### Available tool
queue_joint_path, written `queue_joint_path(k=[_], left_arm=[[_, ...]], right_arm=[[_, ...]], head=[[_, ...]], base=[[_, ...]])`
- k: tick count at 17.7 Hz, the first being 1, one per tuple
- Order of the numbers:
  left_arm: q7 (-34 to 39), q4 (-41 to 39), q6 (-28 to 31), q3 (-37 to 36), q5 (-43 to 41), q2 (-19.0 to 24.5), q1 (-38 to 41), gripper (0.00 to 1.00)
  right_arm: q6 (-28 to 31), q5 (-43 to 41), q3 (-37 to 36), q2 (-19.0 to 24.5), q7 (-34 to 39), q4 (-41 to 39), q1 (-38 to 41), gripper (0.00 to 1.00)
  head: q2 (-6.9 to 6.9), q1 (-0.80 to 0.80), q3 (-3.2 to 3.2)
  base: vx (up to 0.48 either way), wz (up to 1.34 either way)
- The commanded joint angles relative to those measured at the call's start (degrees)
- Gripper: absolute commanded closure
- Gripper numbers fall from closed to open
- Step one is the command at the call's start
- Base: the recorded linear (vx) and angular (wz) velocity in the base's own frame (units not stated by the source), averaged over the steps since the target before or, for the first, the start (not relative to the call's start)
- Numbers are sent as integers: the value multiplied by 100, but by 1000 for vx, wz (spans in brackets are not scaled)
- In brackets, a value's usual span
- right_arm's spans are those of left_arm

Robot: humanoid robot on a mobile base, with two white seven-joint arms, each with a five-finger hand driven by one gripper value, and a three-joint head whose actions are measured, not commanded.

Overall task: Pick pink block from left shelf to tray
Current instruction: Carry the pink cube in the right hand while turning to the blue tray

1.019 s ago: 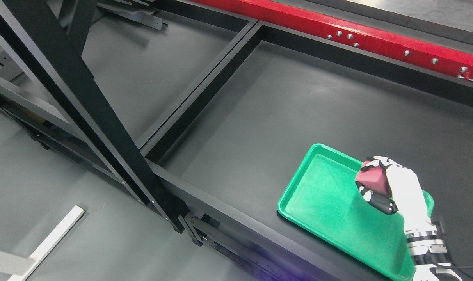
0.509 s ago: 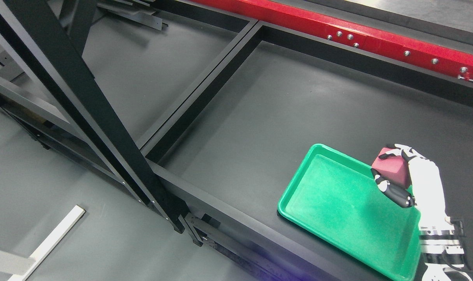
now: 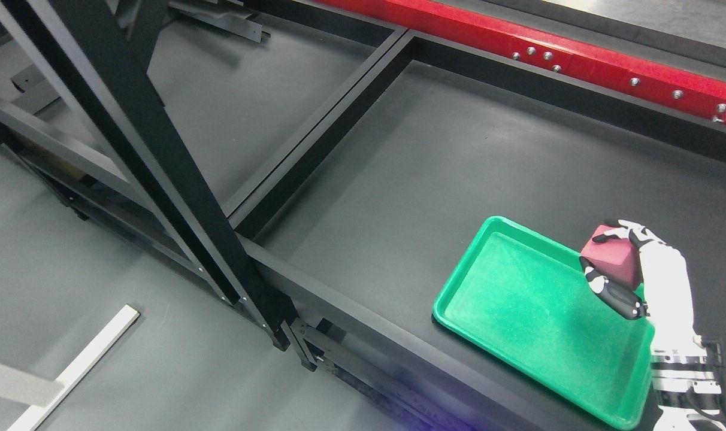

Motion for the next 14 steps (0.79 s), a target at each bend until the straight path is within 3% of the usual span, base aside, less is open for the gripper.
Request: queue_joint_path(k=[1, 14], left_arm=[[5, 0, -4, 0, -9, 100, 53, 0], [5, 0, -4, 0, -9, 100, 53, 0]], right_arm=[[-18, -19, -155, 112, -18, -38, 28, 96], [17, -62, -234, 112, -18, -29, 55, 97]], head=[[0, 0, 0], [0, 0, 0]], base=[[-49, 102], [-55, 265]])
